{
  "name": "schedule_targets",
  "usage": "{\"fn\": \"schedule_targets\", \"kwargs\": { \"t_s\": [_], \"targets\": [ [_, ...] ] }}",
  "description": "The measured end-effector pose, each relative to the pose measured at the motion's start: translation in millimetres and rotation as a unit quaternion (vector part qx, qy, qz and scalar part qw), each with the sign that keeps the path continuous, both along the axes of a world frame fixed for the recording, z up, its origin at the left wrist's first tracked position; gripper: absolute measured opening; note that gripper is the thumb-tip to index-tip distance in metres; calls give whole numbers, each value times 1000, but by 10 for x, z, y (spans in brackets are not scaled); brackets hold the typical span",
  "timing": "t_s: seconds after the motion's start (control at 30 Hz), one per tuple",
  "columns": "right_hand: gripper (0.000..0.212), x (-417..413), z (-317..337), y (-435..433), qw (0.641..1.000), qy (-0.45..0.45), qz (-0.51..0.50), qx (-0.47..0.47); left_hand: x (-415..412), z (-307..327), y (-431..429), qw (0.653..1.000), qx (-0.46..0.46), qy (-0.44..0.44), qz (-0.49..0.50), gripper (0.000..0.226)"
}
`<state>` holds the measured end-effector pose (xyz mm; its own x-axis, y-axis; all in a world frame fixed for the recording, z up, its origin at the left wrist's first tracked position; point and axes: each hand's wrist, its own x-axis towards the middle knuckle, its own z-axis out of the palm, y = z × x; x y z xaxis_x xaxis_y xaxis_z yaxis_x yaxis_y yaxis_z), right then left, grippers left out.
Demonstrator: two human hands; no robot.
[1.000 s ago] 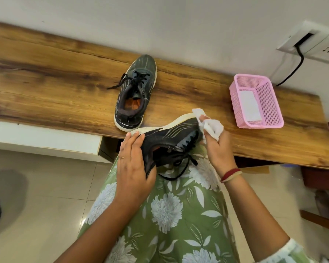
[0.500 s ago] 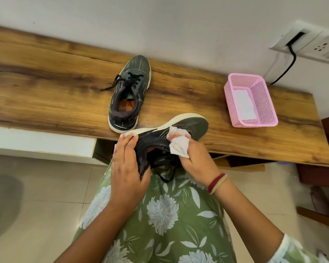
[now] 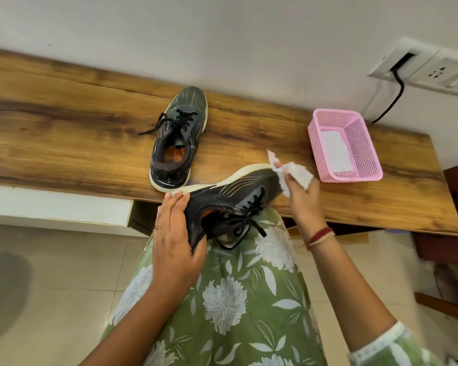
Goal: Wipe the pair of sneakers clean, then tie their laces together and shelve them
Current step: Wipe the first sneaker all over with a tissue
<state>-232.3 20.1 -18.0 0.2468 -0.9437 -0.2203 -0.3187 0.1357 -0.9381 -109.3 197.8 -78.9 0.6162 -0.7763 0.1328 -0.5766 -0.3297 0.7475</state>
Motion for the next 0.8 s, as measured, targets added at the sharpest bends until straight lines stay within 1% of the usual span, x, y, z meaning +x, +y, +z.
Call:
{"fn": "schedule_targets", "kwargs": {
  "t_s": [0.07, 0.13, 0.17, 0.2, 0.23, 0.27, 0.3, 0.33, 0.37, 0.4, 0.43, 0.5, 0.53, 0.6, 0.67, 0.73, 0.8],
  "targets": [
    [17, 48, -178, 59, 993, 92, 71, -31, 0, -2, -8, 1000, -3, -1, 0, 68],
    [24, 78, -278, 177, 967, 169, 167, -91, -1, -11, -5, 1000, 0, -6, 5, 67],
    [26, 96, -276, 259, 953, 193, 208, -109, -7, -16, -1, 1000, 3, -9, 9, 68],
    [27, 117, -239, 327, 947, 192, 236, -102, -19, -19, -1, 1000, 6, -9, 13, 68],
    [26, 130, -167, 377, 954, 160, 244, -64, -23, -13, 2, 1000, 8, -4, 16, 68],
    [22, 141, -54, 410, 971, 90, 223, 3, -21, 4, -2, 1000, 5, 5, 14, 68],
    [18, 157, 47, 418, 979, -15, 190, 75, 4, 18, -2, 1000, -2, 12, 9, 69],
    [16, 164, 168, 417, 971, -126, 157, 126, 53, 27, 13, 1000, -6, 13, 2, 71],
    [21, 151, 239, 385, 954, -219, 125, 161, 119, 23, 32, 1000, -2, 11, -10, 76],
    [28, 161, 302, 366, 934, -285, 95, 193, 216, 16, 78, 999, 9, 5, -34, 85],
    [34, 181, 331, 365, 917, -324, 74, 220, 322, -10, 120, 997, 26, 4, -70, 94],
    [35, 234, 321, 429, 908, -337, 58, 240, 534, -85, 179, 989, 74, 24, -129, 105],
    [32, 249, 291, 469, 912, -330, 51, 238, 608, -111, 175, 987, 85, 27, -136, 103],
    [25, 277, 244, 542, 922, -316, 33, 222, 699, -116, 130, 990, 69, 21, -122, 92],
    [25, 301, 212, 580, 934, -299, 21, 194, 680, -30, 49, 992, 43, 32, -115, 82],
    [25, 339, 188, 616, 950, -273, -14, 152, 574, 82, -21, 993, 24, 38, -109, 78],
    [24, 398, 201, 669, 962, -248, -54, 99, 415, 179, -76, 995, 9, 30, -91, 81]
  ]
}}
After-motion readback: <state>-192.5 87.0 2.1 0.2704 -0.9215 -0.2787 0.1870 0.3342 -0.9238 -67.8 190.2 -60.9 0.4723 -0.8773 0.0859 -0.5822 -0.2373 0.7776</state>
